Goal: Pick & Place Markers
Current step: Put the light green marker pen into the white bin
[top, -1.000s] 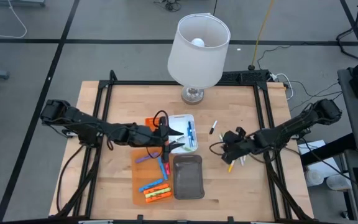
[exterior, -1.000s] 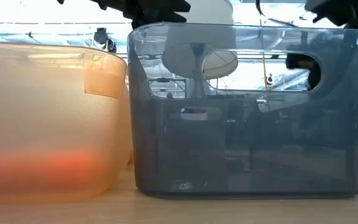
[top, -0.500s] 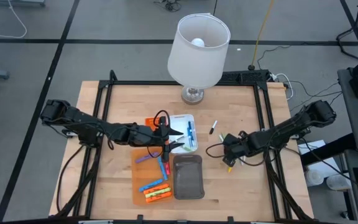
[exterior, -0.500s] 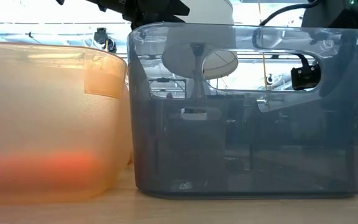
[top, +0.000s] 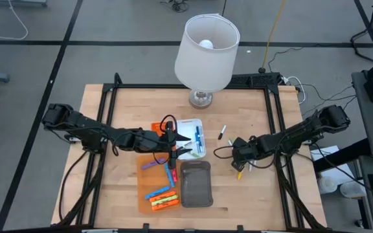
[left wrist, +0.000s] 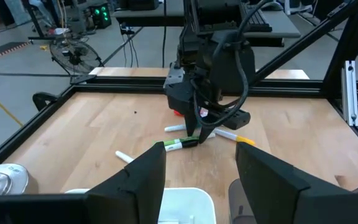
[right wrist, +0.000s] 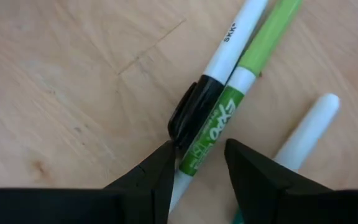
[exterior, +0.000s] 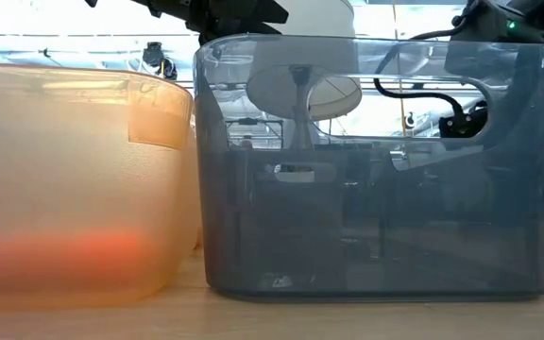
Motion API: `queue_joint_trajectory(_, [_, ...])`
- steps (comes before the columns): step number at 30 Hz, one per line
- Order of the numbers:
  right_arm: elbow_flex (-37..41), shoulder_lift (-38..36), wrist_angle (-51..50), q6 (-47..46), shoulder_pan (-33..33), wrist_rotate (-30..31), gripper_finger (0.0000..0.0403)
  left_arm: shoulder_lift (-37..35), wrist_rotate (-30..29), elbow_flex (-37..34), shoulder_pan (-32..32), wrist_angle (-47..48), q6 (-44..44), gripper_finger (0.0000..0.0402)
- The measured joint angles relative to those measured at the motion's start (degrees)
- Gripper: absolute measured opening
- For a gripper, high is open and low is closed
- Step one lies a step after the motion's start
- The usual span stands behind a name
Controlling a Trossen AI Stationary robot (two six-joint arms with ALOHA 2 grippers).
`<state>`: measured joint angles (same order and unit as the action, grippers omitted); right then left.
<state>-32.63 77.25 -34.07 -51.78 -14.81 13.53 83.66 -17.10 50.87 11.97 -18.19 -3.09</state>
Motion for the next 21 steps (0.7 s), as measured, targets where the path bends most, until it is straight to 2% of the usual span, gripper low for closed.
queue_joint_trajectory(6, [0.4,0.0,-0.7,0.2,1.0,0.3,0.0115,0.0,0.0,0.0,0.0,0.0,0.0,0.02])
queue_joint_trajectory(16, [0.5,0.0,-1.7,1.8,1.1,-1.3,0.0015,0.0,0.0,0.0,0.0,0.0,0.0,0.02])
queue_joint_trajectory(21, [0.5,0.0,-1.3,2.3,1.1,-1.2,0.002,0.0,0.0,0.0,0.0,0.0,0.0,0.02])
